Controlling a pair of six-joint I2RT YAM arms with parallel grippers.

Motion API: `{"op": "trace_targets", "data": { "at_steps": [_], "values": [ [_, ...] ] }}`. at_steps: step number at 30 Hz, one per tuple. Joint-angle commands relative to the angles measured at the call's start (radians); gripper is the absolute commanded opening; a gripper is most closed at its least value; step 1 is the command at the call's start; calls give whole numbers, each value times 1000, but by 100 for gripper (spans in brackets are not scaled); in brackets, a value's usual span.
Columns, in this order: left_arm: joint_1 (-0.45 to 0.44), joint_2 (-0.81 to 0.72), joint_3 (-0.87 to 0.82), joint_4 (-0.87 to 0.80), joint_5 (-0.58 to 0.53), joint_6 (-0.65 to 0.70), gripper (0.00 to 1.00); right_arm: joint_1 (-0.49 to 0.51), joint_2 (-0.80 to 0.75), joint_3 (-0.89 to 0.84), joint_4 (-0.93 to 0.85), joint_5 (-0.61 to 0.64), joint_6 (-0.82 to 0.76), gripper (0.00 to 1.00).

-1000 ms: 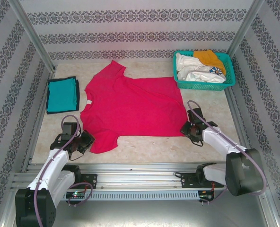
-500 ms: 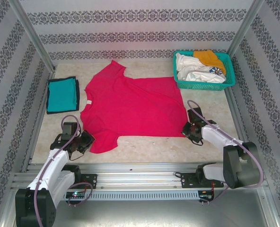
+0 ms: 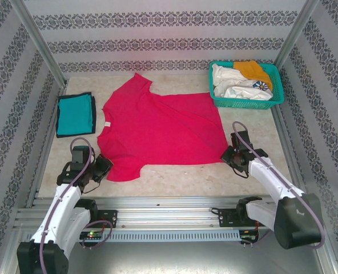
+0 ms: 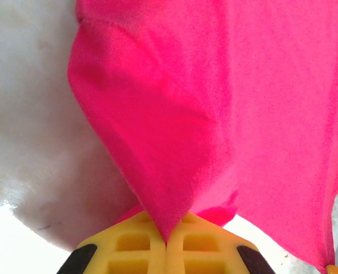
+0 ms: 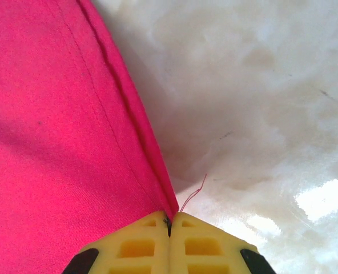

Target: Fold and stack the t-shirts

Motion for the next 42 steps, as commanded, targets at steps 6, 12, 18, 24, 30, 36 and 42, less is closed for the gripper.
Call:
{"op": "trace_targets", "data": {
  "at_steps": [6, 12, 18, 24, 30, 36, 42],
  "values": [
    [11, 165, 189, 19, -32, 84, 0, -16, -9, 81, -42, 40, -36, 0],
    [12, 298, 311, 21, -57, 154, 0, -30, 36, 152, -18, 24, -70, 0],
    [16, 387, 414, -25, -92, 183, 0, -38, 110, 236, -15, 18, -119, 0],
    [21, 490, 486, -19, -109, 201, 0, -54, 210, 313, 2, 22, -168, 0],
    [21, 568, 548, 17, -126, 241, 0, -70, 293, 387, 7, 20, -201, 0],
    [24, 647, 626, 15, -125, 276, 0, -85, 377, 455, 9, 5, -218, 0],
    [25, 728, 714, -7, -118, 310, 0, -86, 452, 523, 11, -11, -229, 0]
  ]
}}
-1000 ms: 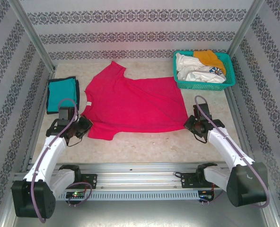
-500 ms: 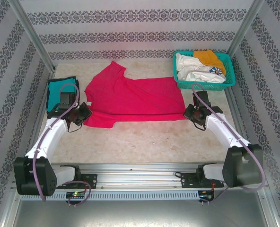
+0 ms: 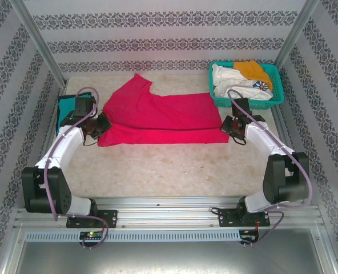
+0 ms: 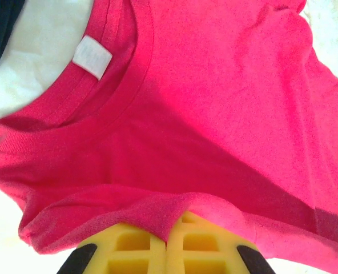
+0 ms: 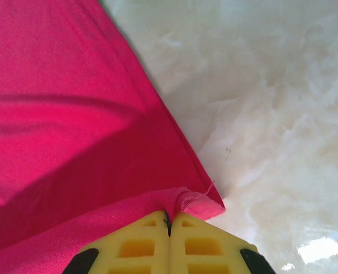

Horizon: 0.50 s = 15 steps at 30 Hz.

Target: Fold and stack the t-shirts

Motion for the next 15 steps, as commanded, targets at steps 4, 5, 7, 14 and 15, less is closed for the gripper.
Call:
{"op": "trace_targets", "data": {
  "at_steps": [4, 5, 7, 14, 15],
  "values": [
    [12, 64, 93, -26, -21, 83, 0, -8, 68, 83, -2, -11, -32, 0],
    [11, 72, 104, -32, -23, 92, 0, -8, 76, 90, -2, -11, -34, 0],
    [13, 95, 124, -41, -27, 107, 0, -8, 97, 104, 0, -12, -38, 0],
    [13, 146, 160, -41, -46, 125, 0, -8, 161, 153, 3, -29, -41, 0],
    [13, 152, 163, -40, -46, 126, 0, -8, 169, 159, 3, -30, -43, 0]
  ]
}}
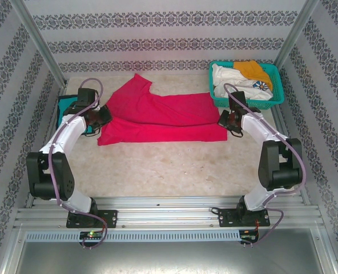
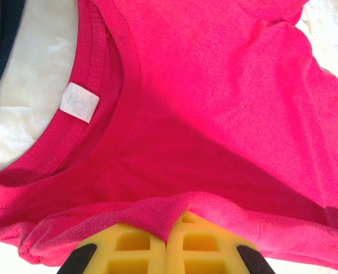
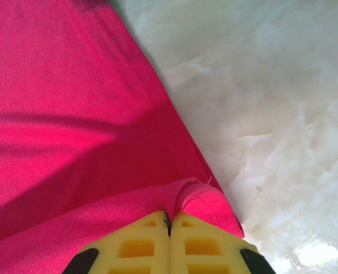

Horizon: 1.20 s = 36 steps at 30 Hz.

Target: Fold and stack the t-shirts

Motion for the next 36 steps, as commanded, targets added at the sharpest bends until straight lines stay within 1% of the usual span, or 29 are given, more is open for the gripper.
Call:
{"op": "trace_targets", "data": {
  "at_steps": [1, 14, 18, 31, 33, 34, 35, 36],
  "values": [
    [14, 21, 34, -25, -25, 40, 0, -8, 31, 43, 1, -7, -15, 0],
    [16, 120, 116, -12, -15, 69, 0, -8, 131, 97, 13, -14, -15, 0],
    [16, 151, 152, -29, -15, 80, 0, -8, 148, 108, 12, -10, -19, 0],
    [19, 223, 187, -10, -14, 72, 1, -8, 177, 131, 21, -32, -22, 1],
    [18, 231, 196, -4, -16, 65, 9, -9, 171, 130, 25, -43, -28, 11],
    [18, 235, 198, 4, -17, 60, 18, -9, 161, 125, 33, -50, -34, 22],
    [18, 236, 200, 12, -12, 53, 29, -8, 143, 113, 53, -61, -37, 36],
    [18, 237, 201, 19, -4, 48, 46, -8, 121, 95, 76, -70, -37, 47]
  ]
}}
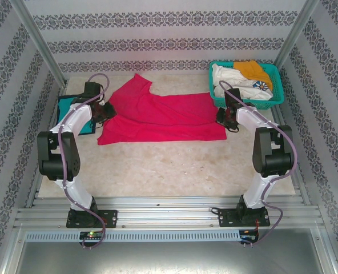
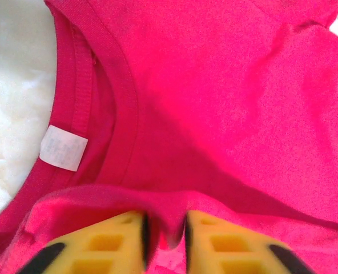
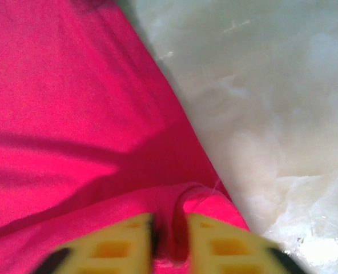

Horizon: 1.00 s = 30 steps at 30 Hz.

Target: Fold and stack the t-shirts

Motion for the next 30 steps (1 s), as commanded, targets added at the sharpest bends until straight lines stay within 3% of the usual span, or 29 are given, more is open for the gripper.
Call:
{"op": "trace_targets", "data": {
  "at_steps": [1, 4, 5, 10, 16, 22, 26, 30],
  "values": [
    [18, 2, 36, 34, 10, -7, 62, -8, -67, -25, 67, -41, -18, 55],
    [19, -14, 25, 60, 42, -34, 98, 5, -145, -77, 108, -55, -27, 67],
    [17, -24, 17, 72, 52, -42, 100, 16, -171, -95, 120, -53, -34, 70],
    [4, -118, -121, 206, 62, -98, 100, 106, -247, -170, 164, -2, -69, 75],
    [-1, -71, -248, 378, 155, -158, 100, 214, -108, -134, 204, -34, -39, 76],
    [1, -40, -326, 427, 155, -168, 100, 224, -7, -135, 201, -96, 47, 76],
    [14, -11, -337, 404, 85, -114, 100, 217, -2, -170, 155, -54, 67, 75],
    [40, 51, -320, 392, 88, -95, 100, 190, 3, -193, 115, -33, 80, 75]
  ]
}}
